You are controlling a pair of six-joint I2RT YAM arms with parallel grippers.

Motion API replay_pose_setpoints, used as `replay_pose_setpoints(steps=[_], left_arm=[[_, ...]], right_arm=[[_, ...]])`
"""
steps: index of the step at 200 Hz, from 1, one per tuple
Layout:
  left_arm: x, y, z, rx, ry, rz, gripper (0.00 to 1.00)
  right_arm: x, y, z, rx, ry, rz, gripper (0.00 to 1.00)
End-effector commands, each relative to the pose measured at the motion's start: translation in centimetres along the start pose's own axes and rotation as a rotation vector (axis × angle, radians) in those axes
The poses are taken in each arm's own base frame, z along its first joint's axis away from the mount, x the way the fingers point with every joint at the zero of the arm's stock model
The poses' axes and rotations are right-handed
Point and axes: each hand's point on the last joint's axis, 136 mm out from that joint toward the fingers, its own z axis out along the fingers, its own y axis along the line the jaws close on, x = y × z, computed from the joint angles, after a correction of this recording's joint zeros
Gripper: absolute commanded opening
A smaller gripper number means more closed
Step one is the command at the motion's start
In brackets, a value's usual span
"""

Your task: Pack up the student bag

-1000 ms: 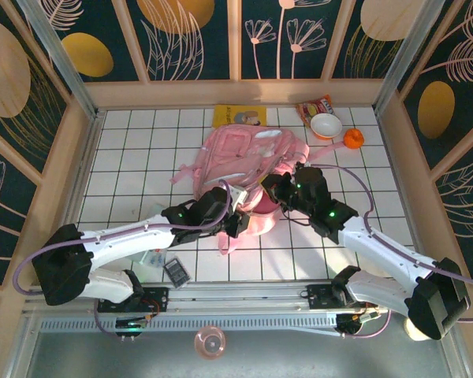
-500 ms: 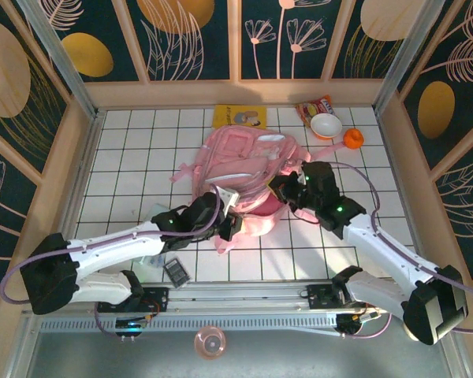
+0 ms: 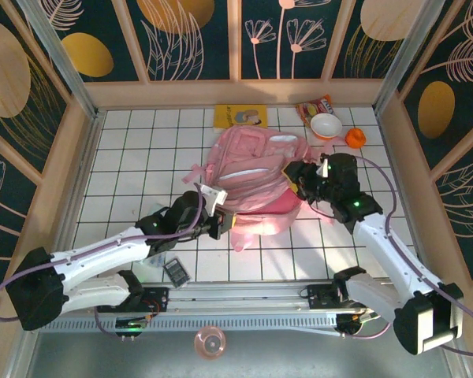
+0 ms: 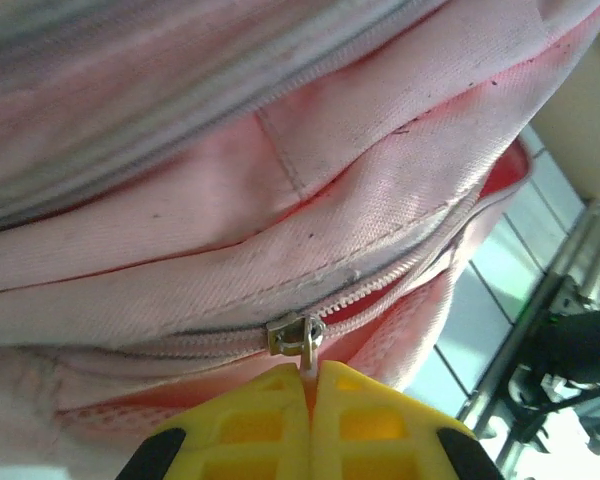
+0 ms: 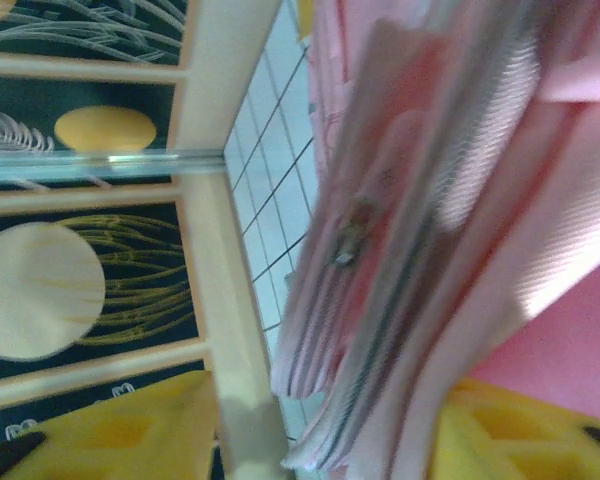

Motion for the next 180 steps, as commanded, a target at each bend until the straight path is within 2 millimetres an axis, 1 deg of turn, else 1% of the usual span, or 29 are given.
replay_pose_setpoints(steps=[1, 10, 16, 21, 33, 55, 73, 80, 89, 90, 92, 101, 108, 116, 121, 124, 127, 129, 132, 149, 165, 180], left_arm=[[-3.4, -4.8, 0.2, 0.207, -0.072, 0.062, 0.00], [-4.3, -5.6, 0.5, 0.232, -0.083, 0.063, 0.00], [-5.0, -6.2, 0.6, 0.252, -0.092, 0.068, 0.00], [-5.3, -6.7, 0.7, 0.268, -0.095, 0.072, 0.00], [-6.0, -7.5, 1.0, 0.297, -0.096, 0.071, 0.00], [-6.3, -8.1, 1.6, 0.320, -0.087, 0.091, 0.00], [-6.5, -8.2, 1.6, 0.322, -0.090, 0.100, 0.00], [-6.6, -8.3, 1.7, 0.321, -0.090, 0.102, 0.00], [-6.7, -8.1, 1.7, 0.305, -0.089, 0.102, 0.00], [-6.6, -8.0, 1.7, 0.302, -0.087, 0.102, 0.00], [-6.7, -7.9, 1.7, 0.295, -0.088, 0.101, 0.00], [-6.5, -7.0, 1.8, 0.244, -0.081, 0.099, 0.00], [-6.2, -6.0, 2.0, 0.192, -0.068, 0.097, 0.00], [-5.7, -4.8, 2.0, 0.137, -0.054, 0.097, 0.00], [-5.3, -4.0, 1.9, 0.107, -0.043, 0.091, 0.00], [-5.1, -3.6, 1.9, 0.092, -0.038, 0.086, 0.00], [-4.9, -3.1, 1.8, 0.080, -0.035, 0.079, 0.00], [-4.8, -2.9, 1.8, 0.073, -0.033, 0.075, 0.00], [-4.5, -2.4, 1.7, 0.063, -0.030, 0.068, 0.00], [-3.6, -0.2, 0.9, 0.016, -0.031, 0.041, 0.00], [-3.1, 1.6, 0.2, -0.036, -0.042, 0.045, 0.00], [-2.9, 3.1, -0.2, -0.087, -0.053, 0.052, 0.00]], right_arm=[[1.9, 2.5, 0.0, -0.118, -0.021, 0.020, 0.58], [2.5, 1.9, 0.3, -0.109, -0.030, 0.048, 0.59], [2.2, 1.3, 0.5, -0.103, -0.055, 0.073, 0.60], [2.8, 1.2, 0.6, -0.106, -0.049, 0.084, 0.60], [3.1, 1.0, 0.7, -0.117, -0.062, 0.111, 0.61], [3.6, 1.0, 1.1, -0.111, -0.075, 0.122, 0.62], [4.5, 0.8, 1.7, -0.091, -0.059, 0.117, 0.62], [4.8, 0.8, 2.0, -0.085, -0.048, 0.111, 0.59], [5.2, 0.8, 2.4, -0.076, -0.029, 0.093, 0.47], [5.2, 0.8, 2.4, -0.073, -0.028, 0.089, 0.44], [5.2, 0.7, 2.5, -0.071, -0.027, 0.087, 0.44], [5.0, 0.8, 2.4, -0.062, -0.030, 0.056, 0.24], [4.4, 1.0, 2.1, -0.049, -0.033, 0.019, 0.12], [3.8, 1.0, 1.6, -0.034, -0.030, -0.011, 0.05], [3.0, 1.1, 1.1, -0.026, -0.026, -0.038, 0.01], [2.8, 1.1, 0.9, -0.023, -0.024, -0.047, 0.00], [3.0, 1.4, 0.7, -0.026, -0.005, -0.067, 0.00], [2.3, 1.3, 0.4, -0.021, -0.017, -0.068, 0.00], [1.9, 1.4, 0.1, -0.021, -0.015, -0.081, 0.00], [0.0, 1.7, -1.8, -0.013, 0.005, -0.149, 0.00], [-1.2, 2.1, -3.2, -0.021, 0.044, -0.195, 0.00], [-1.6, 2.6, -4.0, -0.050, 0.112, -0.225, 0.00]])
